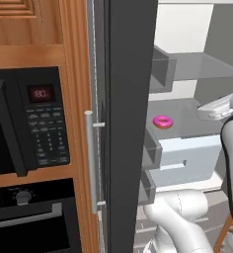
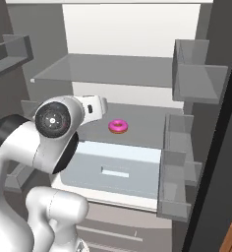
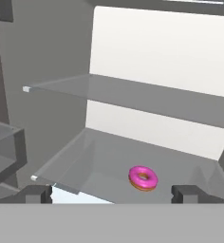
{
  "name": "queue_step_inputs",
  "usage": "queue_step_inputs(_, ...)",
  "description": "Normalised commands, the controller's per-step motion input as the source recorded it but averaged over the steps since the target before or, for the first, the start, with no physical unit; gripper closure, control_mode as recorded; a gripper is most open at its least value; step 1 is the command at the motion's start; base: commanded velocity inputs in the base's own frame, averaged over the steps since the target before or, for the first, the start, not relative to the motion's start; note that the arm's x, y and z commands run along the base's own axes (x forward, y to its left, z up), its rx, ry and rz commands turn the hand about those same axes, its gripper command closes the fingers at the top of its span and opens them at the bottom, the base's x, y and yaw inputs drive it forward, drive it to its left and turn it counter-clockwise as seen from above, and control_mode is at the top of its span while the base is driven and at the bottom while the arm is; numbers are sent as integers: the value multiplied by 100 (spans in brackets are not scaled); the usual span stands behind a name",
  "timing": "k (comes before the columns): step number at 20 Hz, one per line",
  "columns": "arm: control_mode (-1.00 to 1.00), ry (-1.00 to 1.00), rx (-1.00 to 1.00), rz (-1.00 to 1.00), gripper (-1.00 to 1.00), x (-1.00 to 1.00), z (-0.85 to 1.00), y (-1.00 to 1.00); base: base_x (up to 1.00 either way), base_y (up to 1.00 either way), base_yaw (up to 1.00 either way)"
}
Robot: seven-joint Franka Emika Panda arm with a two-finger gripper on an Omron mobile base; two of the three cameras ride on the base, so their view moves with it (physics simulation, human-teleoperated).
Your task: Take the cupcake and donut from the fridge and place them on the empty tray on the dining counter.
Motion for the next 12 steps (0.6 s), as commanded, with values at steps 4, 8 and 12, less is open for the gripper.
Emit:
queue_step_inputs(4, 100, 0, 0, 0, -100, 0, 0, 0, 73, -41, -1)
queue_step_inputs(8, 100, 0, 0, 0, -100, 0, 0, 0, 100, -24, 22)
queue_step_inputs(12, 100, 0, 0, 0, -100, 0, 0, 0, 100, -30, 33)
